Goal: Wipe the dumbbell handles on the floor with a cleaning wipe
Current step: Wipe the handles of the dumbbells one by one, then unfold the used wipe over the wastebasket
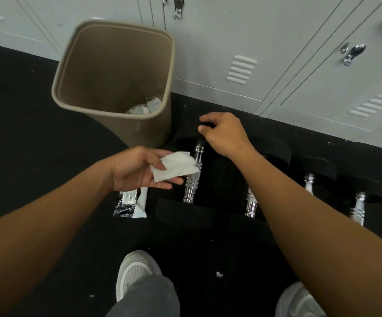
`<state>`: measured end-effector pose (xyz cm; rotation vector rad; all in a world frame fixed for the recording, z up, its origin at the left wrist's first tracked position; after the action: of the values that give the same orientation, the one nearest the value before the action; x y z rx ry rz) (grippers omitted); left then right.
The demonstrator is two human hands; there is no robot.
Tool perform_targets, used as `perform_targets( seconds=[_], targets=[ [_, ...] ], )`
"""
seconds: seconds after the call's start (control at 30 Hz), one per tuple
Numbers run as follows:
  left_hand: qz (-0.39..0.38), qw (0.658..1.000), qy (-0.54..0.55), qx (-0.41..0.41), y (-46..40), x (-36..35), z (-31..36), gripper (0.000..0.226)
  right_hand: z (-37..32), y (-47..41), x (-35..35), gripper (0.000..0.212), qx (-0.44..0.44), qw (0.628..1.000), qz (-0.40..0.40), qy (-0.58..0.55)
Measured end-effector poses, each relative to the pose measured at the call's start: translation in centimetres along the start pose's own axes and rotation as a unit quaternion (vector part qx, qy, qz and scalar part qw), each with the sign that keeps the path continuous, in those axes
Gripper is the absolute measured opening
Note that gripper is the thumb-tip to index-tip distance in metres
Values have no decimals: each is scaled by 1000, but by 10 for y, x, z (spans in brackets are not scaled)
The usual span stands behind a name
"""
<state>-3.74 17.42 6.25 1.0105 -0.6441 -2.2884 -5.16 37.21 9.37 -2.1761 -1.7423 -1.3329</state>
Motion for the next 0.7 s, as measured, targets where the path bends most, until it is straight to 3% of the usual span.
perform_targets(
  seconds=[0.07,0.1,0.17,0.27,0.4,0.53,0.7],
  targets=[
    [-35,999,32,-24,8,-10,9,59,-3,14,6,23,-3,995,3,-101],
    [-49,997,42,-36,13,-14,14,60,-3,21,6,20,-19,986,-33,-160],
    [-71,995,42,-58,19,-20,22,67,-6,37,-2,28,-60,952,-167,-249],
    [-74,993,11,-90,29,-29,31,70,-18,59,-6,30,-51,924,-296,-235],
    [10,991,-30,-132,37,-32,41,39,-31,63,0,21,-34,939,-274,-207],
    [93,981,-72,-156,48,-19,45,32,-37,68,7,19,-46,939,-256,-225],
    [101,976,-48,-185,63,-12,48,31,-42,69,10,13,-54,939,-247,-234]
  ],
)
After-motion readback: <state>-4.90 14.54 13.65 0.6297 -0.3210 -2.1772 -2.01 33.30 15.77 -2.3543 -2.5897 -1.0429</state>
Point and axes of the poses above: each hand's wrist, its own y-axis away from the middle knuckle, its own x-axis out of the back of the hand, z = x × y, the point moved 7 cm from there along -y, towards the middle knuckle, and after that the axes turned 10 degrees about -x, right-handed, at the moved point
